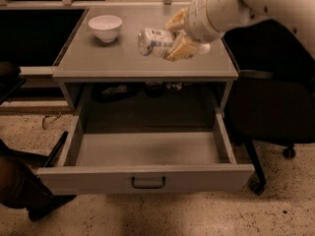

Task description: Place blue plastic bottle into top drawer

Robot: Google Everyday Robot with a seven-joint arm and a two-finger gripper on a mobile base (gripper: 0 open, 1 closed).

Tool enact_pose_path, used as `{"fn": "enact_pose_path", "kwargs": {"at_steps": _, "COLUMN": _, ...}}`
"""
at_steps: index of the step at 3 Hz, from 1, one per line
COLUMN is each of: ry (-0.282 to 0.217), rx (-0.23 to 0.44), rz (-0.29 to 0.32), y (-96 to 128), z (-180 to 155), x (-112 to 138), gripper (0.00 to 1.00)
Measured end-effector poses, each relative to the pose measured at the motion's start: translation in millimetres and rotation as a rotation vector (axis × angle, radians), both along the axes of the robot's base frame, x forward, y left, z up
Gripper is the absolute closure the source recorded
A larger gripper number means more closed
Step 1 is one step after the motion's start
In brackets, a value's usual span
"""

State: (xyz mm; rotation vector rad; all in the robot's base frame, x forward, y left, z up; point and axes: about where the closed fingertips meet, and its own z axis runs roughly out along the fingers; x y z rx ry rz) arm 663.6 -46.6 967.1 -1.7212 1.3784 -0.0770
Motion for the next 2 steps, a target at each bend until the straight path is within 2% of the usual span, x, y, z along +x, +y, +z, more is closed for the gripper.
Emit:
{"fn": "enact_pose_path", "kwargs": {"at_steps": 1, "ry": 0.019, "rx": 0.098, "rz": -0.053, "y": -17.2, "z": -51.1, "x": -22.0, "gripper": 1.0}}
{"fn": "enact_pose_path", "kwargs": {"at_steps": 2, "ry": 0.093, "rx": 0.142, "rz": -0.09, "y": -29.2, "z": -116.2, "x": -53.5, "gripper": 1.0}}
